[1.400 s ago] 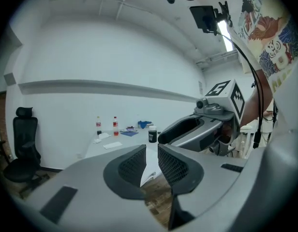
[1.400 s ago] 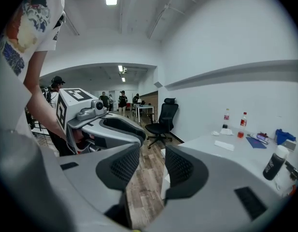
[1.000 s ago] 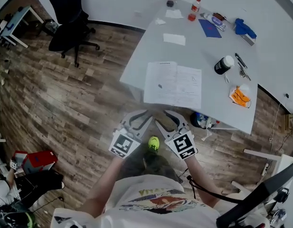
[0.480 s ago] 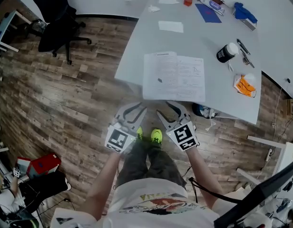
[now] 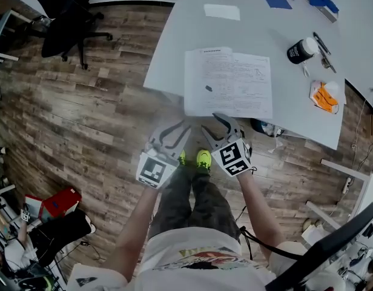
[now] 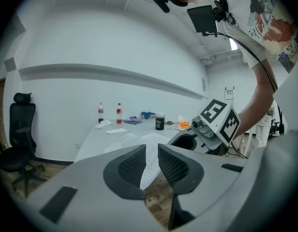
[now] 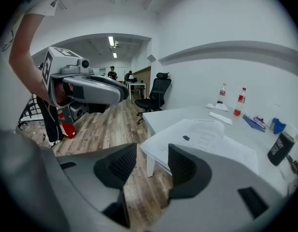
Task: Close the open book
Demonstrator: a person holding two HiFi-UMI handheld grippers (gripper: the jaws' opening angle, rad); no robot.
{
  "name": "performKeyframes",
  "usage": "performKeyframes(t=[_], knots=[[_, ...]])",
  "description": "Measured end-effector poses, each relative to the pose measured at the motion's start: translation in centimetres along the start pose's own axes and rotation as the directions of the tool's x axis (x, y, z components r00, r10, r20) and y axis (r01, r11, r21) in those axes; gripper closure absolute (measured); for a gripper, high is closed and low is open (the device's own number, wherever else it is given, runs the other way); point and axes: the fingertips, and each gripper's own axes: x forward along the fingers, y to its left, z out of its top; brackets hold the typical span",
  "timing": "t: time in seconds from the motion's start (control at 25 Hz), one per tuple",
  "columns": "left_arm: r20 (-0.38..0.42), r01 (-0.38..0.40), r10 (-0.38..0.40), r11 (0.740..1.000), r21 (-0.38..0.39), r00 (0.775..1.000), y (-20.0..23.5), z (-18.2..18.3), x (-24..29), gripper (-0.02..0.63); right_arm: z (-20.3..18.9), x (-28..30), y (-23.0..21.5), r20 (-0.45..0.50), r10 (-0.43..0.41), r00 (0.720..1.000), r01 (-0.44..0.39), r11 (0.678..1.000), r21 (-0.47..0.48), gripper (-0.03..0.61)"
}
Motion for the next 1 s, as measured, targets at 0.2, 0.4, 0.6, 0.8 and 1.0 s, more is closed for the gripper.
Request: performKeyframes(t=[0.2, 0.4, 0.6, 0.8, 1.0], knots=[[-0.005, 0.001, -0.001, 1.000, -0.009, 1.000, 0.5, -1.2, 0.5, 0.560, -1.2, 1.7, -0.6, -0.011, -0.006, 1.000, 0.007, 1.000, 0.015, 0.394], [0.037, -0.009, 0.009, 1.000, 0.004, 0.999, 1.6, -1.6, 1.0, 0.560, -2.0, 2.7, -0.8, -0.008, -0.007, 1.000, 0.008, 0.999, 0.044, 0.394], [0.027, 0.000, 0.000, 1.000, -0.015, 1.000, 1.9, -3.7, 1.7, 0.560, -2.5, 3.4, -0.8, 0.029, -0.008, 1.000, 0.006, 0.996, 0.094, 0.394], [0.029, 0.010, -0.009, 0.999, -0.039, 1.000, 2.1, -5.5, 2.4, 0.560, -3.2, 4.4, -0.6, 0.022, -0.023, 1.000, 0.021, 0.997, 0.076, 0.394], [0.034, 0.021, -0.020, 0.999, -0.029, 0.999, 2.3, -6.6, 2.8, 0.560, -4.3, 5.7, -0.6, -0.006, -0.042, 0.999, 0.042, 0.998, 0.048, 0.394]])
